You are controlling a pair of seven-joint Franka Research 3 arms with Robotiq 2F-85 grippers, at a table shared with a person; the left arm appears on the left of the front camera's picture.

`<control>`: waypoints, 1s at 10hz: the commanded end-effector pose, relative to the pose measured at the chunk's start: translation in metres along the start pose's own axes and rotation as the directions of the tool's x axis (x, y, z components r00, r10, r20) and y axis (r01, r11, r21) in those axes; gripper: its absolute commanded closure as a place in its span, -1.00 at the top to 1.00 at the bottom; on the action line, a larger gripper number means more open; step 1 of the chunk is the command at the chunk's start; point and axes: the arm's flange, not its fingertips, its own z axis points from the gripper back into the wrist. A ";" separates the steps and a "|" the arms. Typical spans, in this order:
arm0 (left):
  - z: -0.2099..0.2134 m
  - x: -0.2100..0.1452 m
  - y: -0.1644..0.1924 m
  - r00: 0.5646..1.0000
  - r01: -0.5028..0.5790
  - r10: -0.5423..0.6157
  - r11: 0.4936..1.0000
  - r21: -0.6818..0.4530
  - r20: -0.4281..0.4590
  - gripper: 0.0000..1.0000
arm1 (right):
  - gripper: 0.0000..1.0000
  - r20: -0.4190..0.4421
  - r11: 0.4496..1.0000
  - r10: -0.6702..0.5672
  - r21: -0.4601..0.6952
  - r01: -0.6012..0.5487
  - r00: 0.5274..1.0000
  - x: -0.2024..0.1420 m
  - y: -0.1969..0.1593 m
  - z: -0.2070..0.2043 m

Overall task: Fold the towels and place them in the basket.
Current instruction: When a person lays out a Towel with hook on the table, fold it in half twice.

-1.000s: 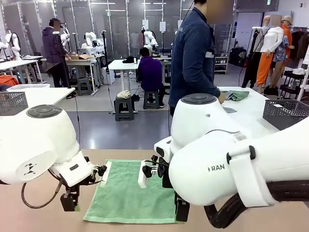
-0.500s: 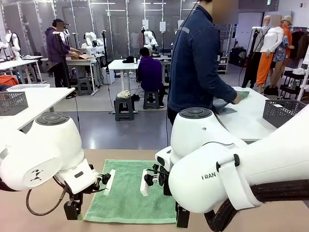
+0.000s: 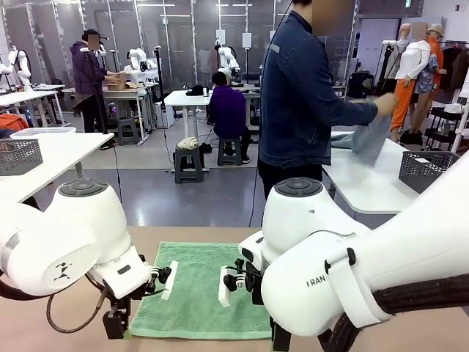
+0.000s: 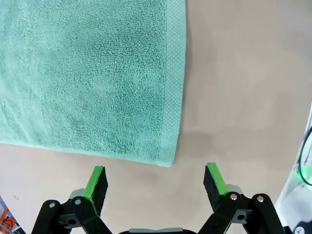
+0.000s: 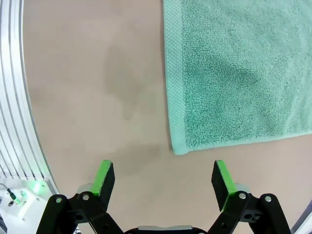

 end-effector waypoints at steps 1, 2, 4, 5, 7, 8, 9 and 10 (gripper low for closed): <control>-0.015 -0.031 -0.047 0.999 0.015 -0.015 1.000 0.008 0.048 1.00 | 1.00 0.010 0.999 0.030 -0.024 -0.030 1.000 -0.006 -0.007 -0.013; -0.017 -0.033 -0.047 0.999 0.016 -0.016 1.000 0.001 0.045 1.00 | 1.00 0.012 0.999 0.028 -0.025 -0.028 1.000 -0.008 -0.008 -0.015; -0.022 -0.036 -0.049 0.998 0.026 -0.024 0.999 -0.025 0.051 1.00 | 1.00 0.010 0.999 0.035 -0.029 -0.035 0.999 -0.010 -0.010 -0.020; -0.025 -0.036 -0.050 0.998 0.028 -0.026 0.999 -0.032 0.055 1.00 | 1.00 0.010 0.999 0.039 -0.027 -0.039 0.999 -0.010 -0.010 -0.022; -0.030 -0.037 -0.050 0.998 0.037 -0.034 0.999 -0.038 0.059 1.00 | 1.00 0.007 0.999 0.036 -0.016 -0.036 0.999 -0.011 -0.011 -0.026; -0.031 -0.039 -0.051 0.998 0.035 -0.032 0.998 -0.048 0.056 1.00 | 1.00 0.007 0.999 0.035 -0.012 -0.035 0.999 -0.011 -0.010 -0.028; -0.034 -0.041 -0.049 0.998 0.041 -0.038 0.998 -0.049 0.058 1.00 | 1.00 0.005 0.999 0.037 -0.013 -0.037 0.999 -0.012 -0.012 -0.030; -0.034 -0.041 -0.050 0.998 0.039 -0.036 0.998 -0.054 0.061 1.00 | 1.00 0.005 0.999 0.037 -0.009 -0.037 0.999 -0.012 -0.012 -0.031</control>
